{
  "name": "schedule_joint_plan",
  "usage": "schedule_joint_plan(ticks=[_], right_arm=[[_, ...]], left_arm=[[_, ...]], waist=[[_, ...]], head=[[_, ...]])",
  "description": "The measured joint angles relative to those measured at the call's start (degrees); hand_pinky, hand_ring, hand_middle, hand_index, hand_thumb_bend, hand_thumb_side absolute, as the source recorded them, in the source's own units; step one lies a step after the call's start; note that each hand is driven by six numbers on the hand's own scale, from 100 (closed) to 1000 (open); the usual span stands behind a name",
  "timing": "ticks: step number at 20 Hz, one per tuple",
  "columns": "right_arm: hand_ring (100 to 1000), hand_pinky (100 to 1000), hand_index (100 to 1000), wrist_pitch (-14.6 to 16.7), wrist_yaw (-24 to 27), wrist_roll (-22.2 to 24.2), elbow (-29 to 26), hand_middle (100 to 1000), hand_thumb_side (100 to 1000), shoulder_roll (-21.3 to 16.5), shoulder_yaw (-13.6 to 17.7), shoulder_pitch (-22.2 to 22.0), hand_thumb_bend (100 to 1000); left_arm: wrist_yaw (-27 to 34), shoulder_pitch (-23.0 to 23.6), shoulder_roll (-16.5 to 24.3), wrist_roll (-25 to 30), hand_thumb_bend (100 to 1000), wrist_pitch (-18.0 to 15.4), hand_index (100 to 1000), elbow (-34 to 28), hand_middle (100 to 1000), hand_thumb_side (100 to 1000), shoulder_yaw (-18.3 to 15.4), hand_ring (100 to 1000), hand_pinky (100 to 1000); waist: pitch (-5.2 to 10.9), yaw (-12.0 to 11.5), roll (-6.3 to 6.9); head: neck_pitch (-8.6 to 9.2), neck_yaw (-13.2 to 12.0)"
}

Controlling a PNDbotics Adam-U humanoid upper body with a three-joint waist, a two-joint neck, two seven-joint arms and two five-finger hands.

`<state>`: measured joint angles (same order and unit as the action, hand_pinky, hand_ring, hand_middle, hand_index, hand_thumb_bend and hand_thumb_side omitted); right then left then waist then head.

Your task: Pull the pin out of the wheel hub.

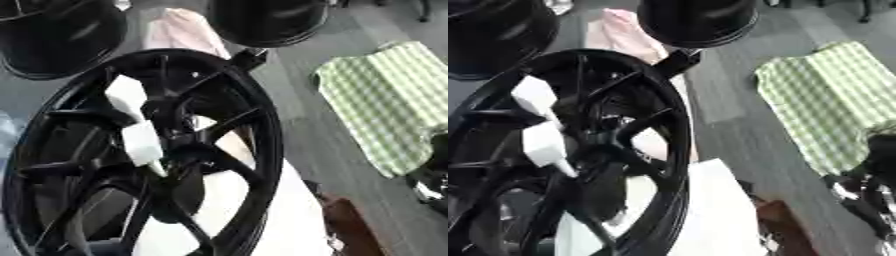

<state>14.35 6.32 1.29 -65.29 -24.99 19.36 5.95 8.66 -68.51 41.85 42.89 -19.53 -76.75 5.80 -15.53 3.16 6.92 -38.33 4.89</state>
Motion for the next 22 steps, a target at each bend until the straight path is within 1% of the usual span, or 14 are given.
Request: schedule_joint_plan(ticks=[4,7,10,13,15,16,17,18,19,22], right_arm=[[656,494,678,0.0,0.1,0.0,0.1,511,304,0.0,0.0,0.0,500],[656,495,678,0.0,0.1,0.0,0.2,511,304,0.0,0.0,0.0,500],[656,495,678,0.0,0.1,0.0,0.4,511,303,0.0,0.0,0.0,500],[656,495,678,0.0,0.1,0.0,0.5,511,303,0.0,0.0,0.0,501],[656,495,678,0.0,0.1,0.0,0.5,511,303,0.0,0.0,0.0,501],[656,495,678,0.0,0.1,0.0,0.5,511,303,0.0,0.0,0.0,501],[656,495,678,0.0,0.1,0.0,0.5,511,303,0.0,0.0,0.0,501],[656,495,678,0.0,0.1,0.1,0.5,511,303,0.0,-0.1,0.0,501],[656,495,678,-0.1,0.1,0.1,0.5,511,302,0.0,-0.1,0.1,502],[656,495,678,-0.2,0.1,0.3,0.5,511,302,0.0,-0.4,0.1,502]], left_arm=[[-0.7,0.3,0.0,0.7,210,-0.1,814,0.0,630,504,0.0,751,801],[-1.1,0.3,0.0,1.1,218,-0.1,817,0.0,631,506,0.1,751,802],[-1.2,0.3,0.0,1.4,248,-0.1,823,0.0,633,497,0.3,752,803],[-1.6,0.3,0.0,1.6,345,0.1,845,-0.3,660,460,1.1,771,820],[-2.5,0.3,0.0,2.0,489,0.5,858,-0.9,693,433,2.4,797,845],[-3.2,0.3,0.1,2.1,545,0.7,860,-1.3,704,426,3.2,806,853],[-4.1,0.3,0.1,2.2,641,0.8,858,-1.7,717,411,4.2,816,863],[-5.1,0.4,0.2,2.2,688,0.8,858,-2.2,723,405,5.5,821,867],[-6.3,0.4,0.3,2.1,734,0.6,858,-2.6,728,408,6.9,828,873],[-10.2,0.5,0.5,1.4,802,-0.1,846,-2.8,718,430,11.4,837,883]], waist=[[0.28,0.0,0.0],[0.29,0.0,0.0],[0.3,0.0,0.0],[0.3,0.0,0.0],[0.3,0.0,0.0],[0.3,0.0,0.0],[0.3,0.0,0.0],[0.3,0.0,0.01],[0.3,0.1,0.02],[0.3,0.4,0.12]], head=[[-0.39,-1.8],[-0.4,-2.3],[-0.4,-2.3],[-0.39,-2.3],[-0.39,-2.3],[-0.38,-2.2],[-0.37,-2.2],[-0.36,-2.2],[-0.35,-2.2],[-0.3,-2.2]])
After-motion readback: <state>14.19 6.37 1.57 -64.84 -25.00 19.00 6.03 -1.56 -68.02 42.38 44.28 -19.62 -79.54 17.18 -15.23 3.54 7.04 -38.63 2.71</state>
